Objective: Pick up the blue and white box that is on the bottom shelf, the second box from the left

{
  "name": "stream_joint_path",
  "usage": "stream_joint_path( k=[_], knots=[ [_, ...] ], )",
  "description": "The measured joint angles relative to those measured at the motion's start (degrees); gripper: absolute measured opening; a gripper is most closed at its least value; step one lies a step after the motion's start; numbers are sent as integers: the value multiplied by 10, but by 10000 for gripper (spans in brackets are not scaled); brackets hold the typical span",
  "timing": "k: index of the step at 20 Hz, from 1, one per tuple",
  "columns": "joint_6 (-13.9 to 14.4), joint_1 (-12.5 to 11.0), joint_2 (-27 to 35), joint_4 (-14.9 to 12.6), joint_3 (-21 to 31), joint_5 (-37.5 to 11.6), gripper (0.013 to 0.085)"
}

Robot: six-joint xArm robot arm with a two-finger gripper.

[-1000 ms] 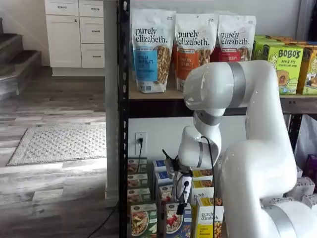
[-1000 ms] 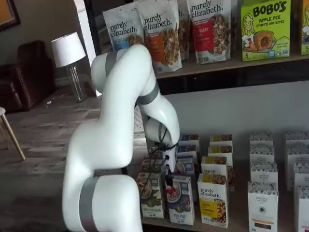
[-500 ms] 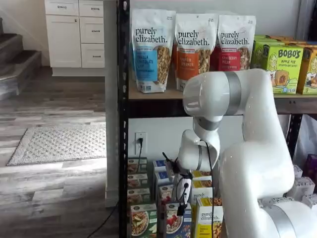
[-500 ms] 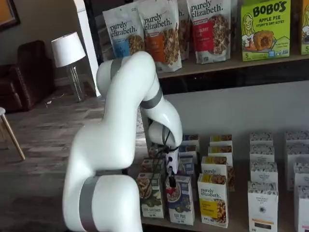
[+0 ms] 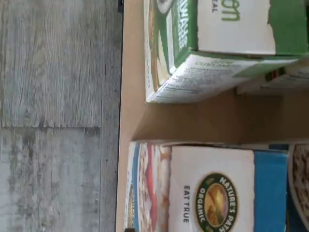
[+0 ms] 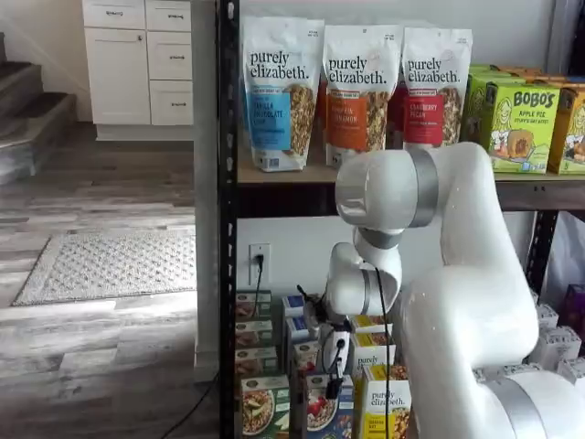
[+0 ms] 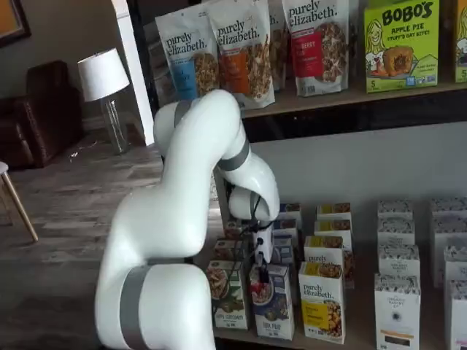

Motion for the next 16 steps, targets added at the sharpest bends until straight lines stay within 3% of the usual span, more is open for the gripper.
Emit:
stream_joint_path(
  k=[4, 16],
  knots=[
    [26, 2, 16, -27, -19, 12, 850],
    [60, 5, 37, -62, -44, 35, 850]
  ],
)
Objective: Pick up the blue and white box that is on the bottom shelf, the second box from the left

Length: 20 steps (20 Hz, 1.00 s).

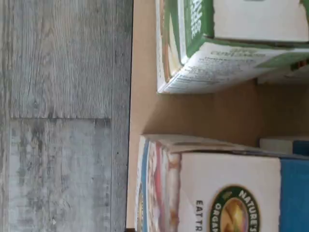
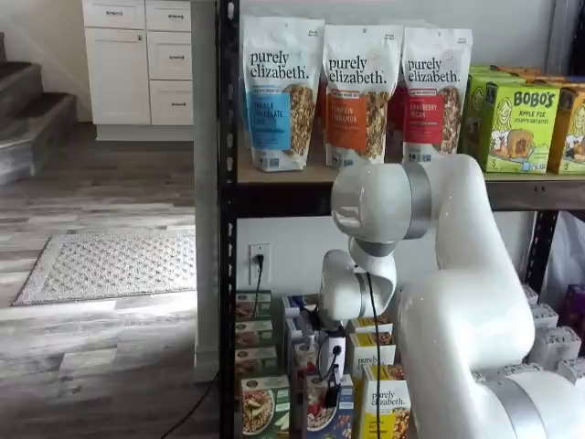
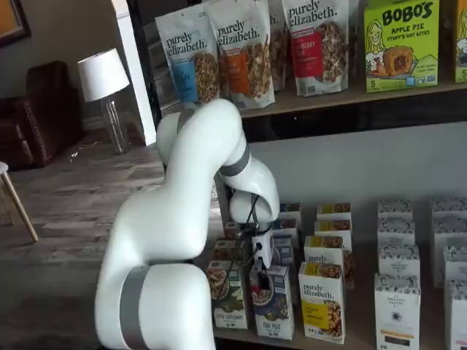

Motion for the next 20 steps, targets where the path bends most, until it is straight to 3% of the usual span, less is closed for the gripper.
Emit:
stream_joint_path(
  k=[6, 8, 14, 20],
  knots=[
    [14, 2, 5, -14, -3, -7, 850],
    [15, 2, 6, -15, -3, -10, 770],
    [13, 3, 6, -12, -3, -10, 650],
    [33, 2, 5, -37, -3, -4, 650]
  ],
)
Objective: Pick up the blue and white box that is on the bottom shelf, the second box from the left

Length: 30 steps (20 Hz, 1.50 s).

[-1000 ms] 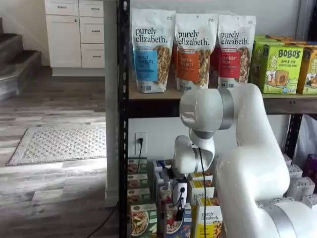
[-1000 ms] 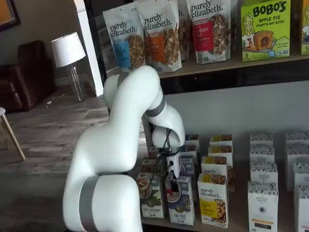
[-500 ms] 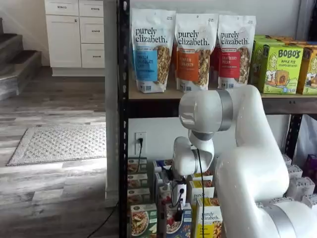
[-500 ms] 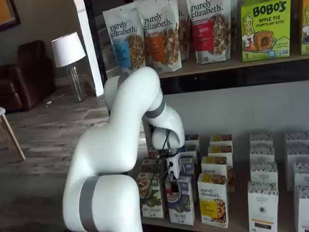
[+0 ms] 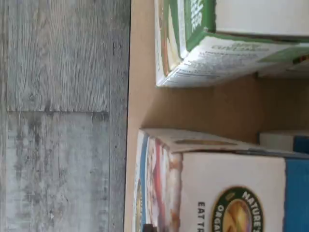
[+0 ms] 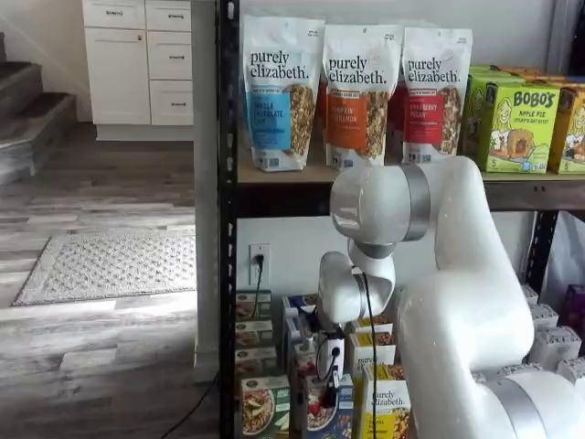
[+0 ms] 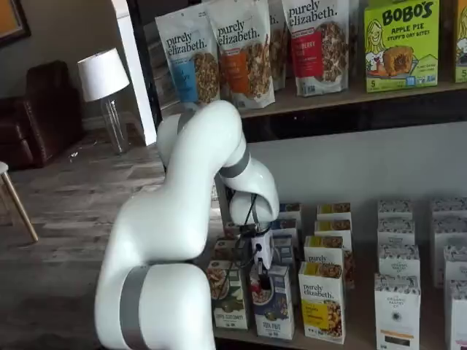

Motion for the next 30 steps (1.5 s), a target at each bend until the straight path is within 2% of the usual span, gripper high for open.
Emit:
stream_joint_path(
  k=[6, 7, 10, 13, 19, 26, 30],
  knots=[
    [-6, 0, -2, 7, 3, 2, 650],
    [-6, 0, -3, 7, 4, 3, 610],
    [-7, 0, -4, 9, 4, 4, 570],
    [-8, 1, -5, 10, 6, 5, 490],
    [7, 0, -9, -7, 15, -4, 490],
    [-13, 4, -36, 19, 51, -12, 490],
    [-17, 4, -61, 24, 84, -24, 490]
  ],
)
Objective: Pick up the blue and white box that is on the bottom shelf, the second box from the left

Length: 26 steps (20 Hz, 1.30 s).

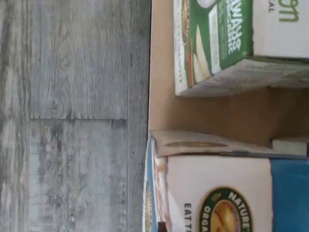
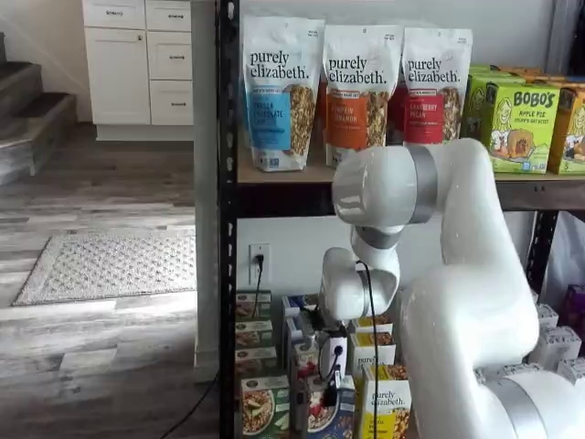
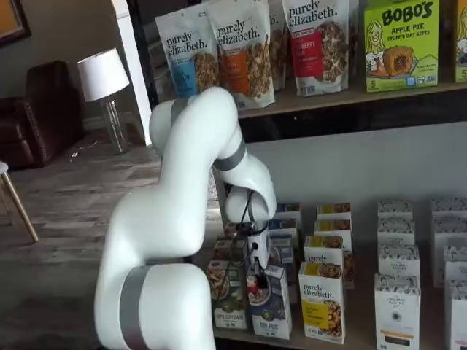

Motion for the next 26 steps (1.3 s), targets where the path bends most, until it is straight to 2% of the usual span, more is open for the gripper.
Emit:
stream_joint_path(
  k=[6, 11, 15, 19, 24, 26],
  knots=[
    [-12, 0, -43, 14, 49, -3, 490],
    [19, 4, -87, -17, 100, 0, 490],
    [25, 10, -120, -17, 141, 5, 490],
    [21, 16, -152, -5, 178, 15, 490],
    [46, 24, -201, -23, 224, 37, 490],
    [43, 28, -222, -16, 241, 47, 490]
  ],
)
